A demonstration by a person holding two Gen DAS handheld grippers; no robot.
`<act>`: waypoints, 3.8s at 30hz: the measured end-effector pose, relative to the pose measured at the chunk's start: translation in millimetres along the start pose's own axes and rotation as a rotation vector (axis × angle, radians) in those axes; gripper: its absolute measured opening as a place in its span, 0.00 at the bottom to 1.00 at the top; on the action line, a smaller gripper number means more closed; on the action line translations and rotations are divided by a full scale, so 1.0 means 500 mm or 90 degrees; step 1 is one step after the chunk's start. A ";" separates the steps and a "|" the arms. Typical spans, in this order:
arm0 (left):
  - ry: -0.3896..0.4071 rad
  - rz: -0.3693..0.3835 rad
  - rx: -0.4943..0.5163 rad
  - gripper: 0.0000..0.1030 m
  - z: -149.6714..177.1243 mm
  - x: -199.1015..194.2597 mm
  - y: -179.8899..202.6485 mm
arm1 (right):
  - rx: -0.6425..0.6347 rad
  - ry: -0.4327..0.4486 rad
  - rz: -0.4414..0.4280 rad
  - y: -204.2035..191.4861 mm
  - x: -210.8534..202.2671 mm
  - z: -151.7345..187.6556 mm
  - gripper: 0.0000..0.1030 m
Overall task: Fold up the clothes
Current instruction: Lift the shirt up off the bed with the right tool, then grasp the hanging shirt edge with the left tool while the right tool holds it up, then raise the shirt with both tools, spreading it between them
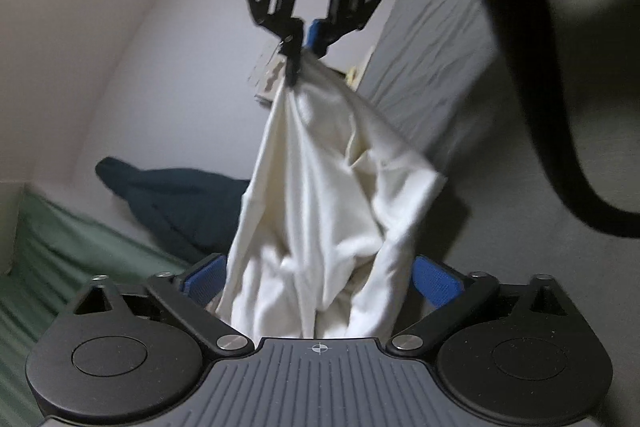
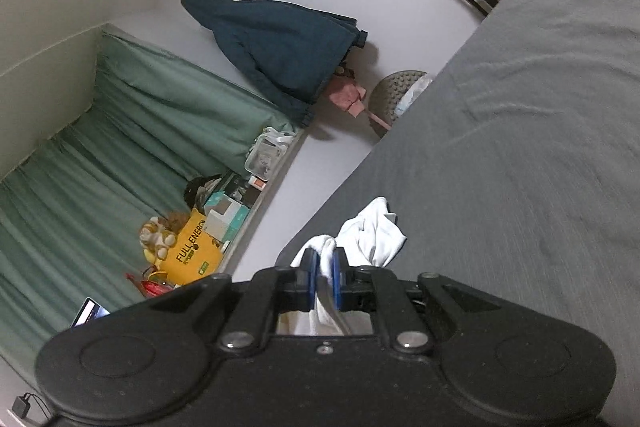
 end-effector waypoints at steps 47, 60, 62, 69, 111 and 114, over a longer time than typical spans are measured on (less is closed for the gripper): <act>-0.147 0.016 -0.307 0.09 0.119 -0.003 -0.061 | -0.318 -0.093 0.106 -0.027 0.058 0.109 0.08; -0.132 -0.173 -0.402 0.08 0.130 -0.124 -0.333 | 0.067 -0.016 -0.038 -0.094 -0.084 0.043 0.07; -0.124 -0.158 -0.388 0.09 0.118 -0.146 -0.357 | 0.064 -0.014 -0.049 -0.115 -0.109 0.047 0.07; -0.106 0.000 -0.275 0.76 0.064 -0.171 -0.259 | 0.059 0.007 -0.041 -0.131 -0.150 0.036 0.07; -0.113 -0.006 -0.154 0.04 0.020 0.098 -0.184 | 0.265 0.118 -0.065 0.061 -0.164 -0.067 0.07; -0.113 -0.069 -0.178 0.04 0.031 0.068 -0.277 | 0.231 0.091 -0.088 0.013 -0.173 -0.058 0.07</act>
Point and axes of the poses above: each gripper's, at about its wrist camera, not at the fingertips, and x roughly the way its jaws point, y to its right, z to its underside, the point moved 9 cm from there along x, roughly the way its jaws point, and after that the axes turned 8 degrees about y, right-handed, at the moved point
